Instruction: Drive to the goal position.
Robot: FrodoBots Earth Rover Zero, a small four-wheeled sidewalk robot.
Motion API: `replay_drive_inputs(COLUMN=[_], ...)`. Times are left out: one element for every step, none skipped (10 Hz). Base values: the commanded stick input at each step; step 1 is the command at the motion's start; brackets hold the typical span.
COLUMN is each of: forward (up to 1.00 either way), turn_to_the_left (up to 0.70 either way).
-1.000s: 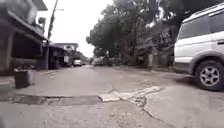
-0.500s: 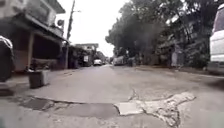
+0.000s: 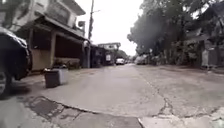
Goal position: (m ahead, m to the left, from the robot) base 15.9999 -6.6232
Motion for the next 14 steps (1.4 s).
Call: replay_drive_inputs(forward=[0.85,0.85,0.85,0.85,0.85,0.85,0.85,0.85,0.85,0.85,0.85,0.85,0.85,0.85], turn_to_the_left=[-0.2,-0.27,-0.27,-0.27,-0.27,0.0,0.0,0.0,0.0,0.0,0.0,0.0,0.0,0.03])
